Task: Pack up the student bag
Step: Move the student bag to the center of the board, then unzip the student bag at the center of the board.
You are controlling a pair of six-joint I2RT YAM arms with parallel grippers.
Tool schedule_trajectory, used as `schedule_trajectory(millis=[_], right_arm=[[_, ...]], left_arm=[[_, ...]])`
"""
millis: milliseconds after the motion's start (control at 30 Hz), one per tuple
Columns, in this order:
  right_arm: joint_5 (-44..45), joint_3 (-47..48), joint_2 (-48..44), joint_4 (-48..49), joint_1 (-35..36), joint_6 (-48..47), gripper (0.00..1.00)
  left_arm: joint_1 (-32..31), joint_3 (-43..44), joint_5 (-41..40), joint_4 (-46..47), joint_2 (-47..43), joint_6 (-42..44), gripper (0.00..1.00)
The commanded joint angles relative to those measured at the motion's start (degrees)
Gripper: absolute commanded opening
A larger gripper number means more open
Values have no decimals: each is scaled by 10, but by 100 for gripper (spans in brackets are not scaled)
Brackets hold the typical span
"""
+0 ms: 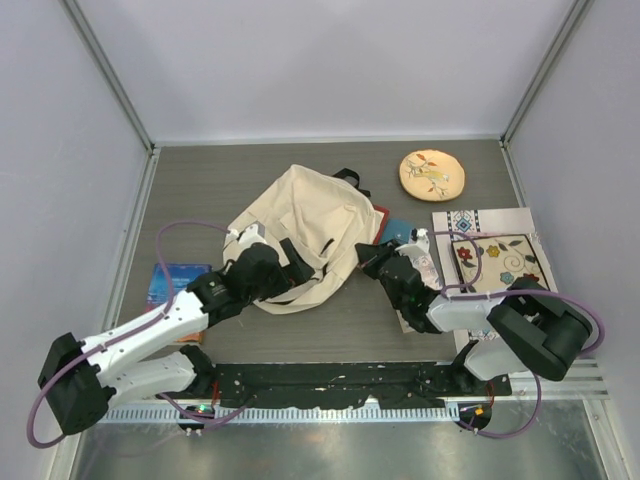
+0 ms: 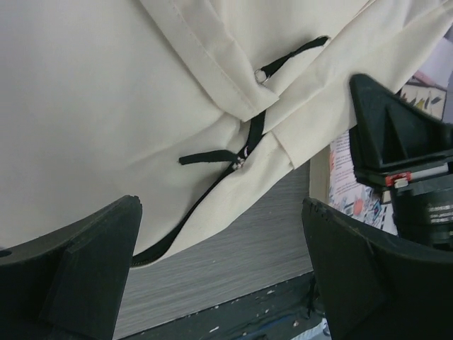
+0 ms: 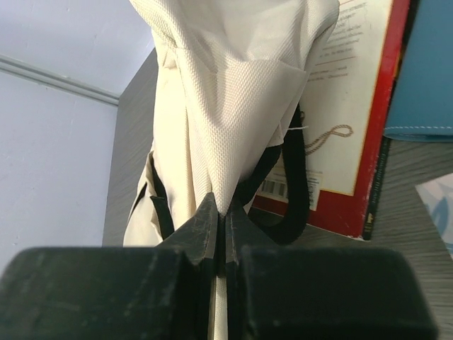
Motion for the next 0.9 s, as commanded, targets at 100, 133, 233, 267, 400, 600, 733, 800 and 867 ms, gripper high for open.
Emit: schedule_trajectory(millis=[100, 133, 233, 267, 400, 600, 733, 800, 867], right_arm=[[50, -39, 19, 144, 6, 6, 1], [50, -41, 20, 148, 7, 7, 1], [50, -48, 7, 153, 7, 12, 1], [52, -50, 1, 151, 6, 10, 1], [68, -38, -36, 115, 6, -7, 1], [76, -47, -54, 101, 6, -5, 1], [82, -54, -55, 106, 7, -1, 1], [80, -53, -55, 106, 5, -1, 1], [76, -51, -54, 107, 6, -2, 1]], left_arm=[[-15, -22, -53, 136, 24, -92, 100], [-15, -21, -52, 136, 24, -92, 100], [-16, -16, -56, 130, 29, -93, 100], [-16, -15, -59, 129, 32, -95, 100], [-16, -7, -57, 129, 49, -104, 100], [-23, 3, -54, 156, 86, -114, 100], [-30, 11, -45, 172, 123, -123, 99], [-34, 13, -37, 184, 141, -128, 97], [-40, 8, -38, 204, 148, -137, 94]])
